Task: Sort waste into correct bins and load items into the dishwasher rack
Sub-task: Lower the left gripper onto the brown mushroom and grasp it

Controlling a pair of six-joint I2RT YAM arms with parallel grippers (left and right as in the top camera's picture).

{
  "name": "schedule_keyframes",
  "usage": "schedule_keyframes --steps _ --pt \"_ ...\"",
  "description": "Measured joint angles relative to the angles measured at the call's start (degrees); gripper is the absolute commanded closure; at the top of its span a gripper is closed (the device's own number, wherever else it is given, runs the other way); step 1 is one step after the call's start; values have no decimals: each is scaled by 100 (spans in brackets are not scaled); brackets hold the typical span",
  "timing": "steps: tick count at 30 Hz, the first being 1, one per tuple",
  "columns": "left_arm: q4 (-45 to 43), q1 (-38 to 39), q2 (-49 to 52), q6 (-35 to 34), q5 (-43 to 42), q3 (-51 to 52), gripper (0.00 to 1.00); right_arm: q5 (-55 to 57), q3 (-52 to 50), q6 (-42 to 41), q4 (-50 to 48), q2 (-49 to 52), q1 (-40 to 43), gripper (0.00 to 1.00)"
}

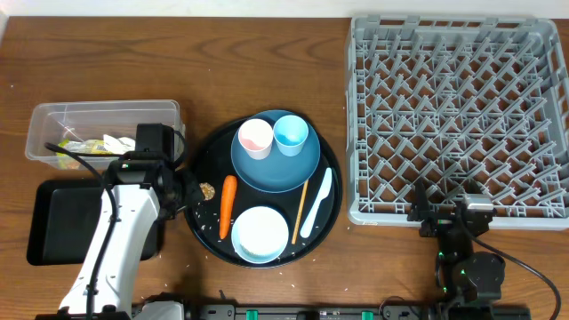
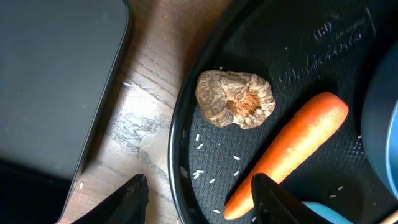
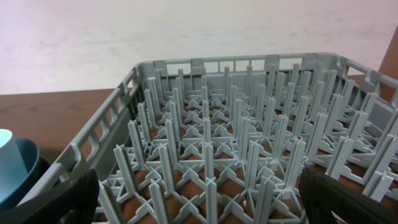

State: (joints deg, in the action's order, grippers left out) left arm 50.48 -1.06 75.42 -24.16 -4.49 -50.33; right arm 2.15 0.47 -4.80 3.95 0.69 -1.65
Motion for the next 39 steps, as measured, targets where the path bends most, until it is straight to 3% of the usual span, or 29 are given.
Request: schedule_keyframes --steps 19,39 --pt "-1110 457 2 0 -111 564 45 0 0 0 0 0 0 1" --pt "-1606 457 140 -2 216 831 51 0 0 0 0 0 0 1"
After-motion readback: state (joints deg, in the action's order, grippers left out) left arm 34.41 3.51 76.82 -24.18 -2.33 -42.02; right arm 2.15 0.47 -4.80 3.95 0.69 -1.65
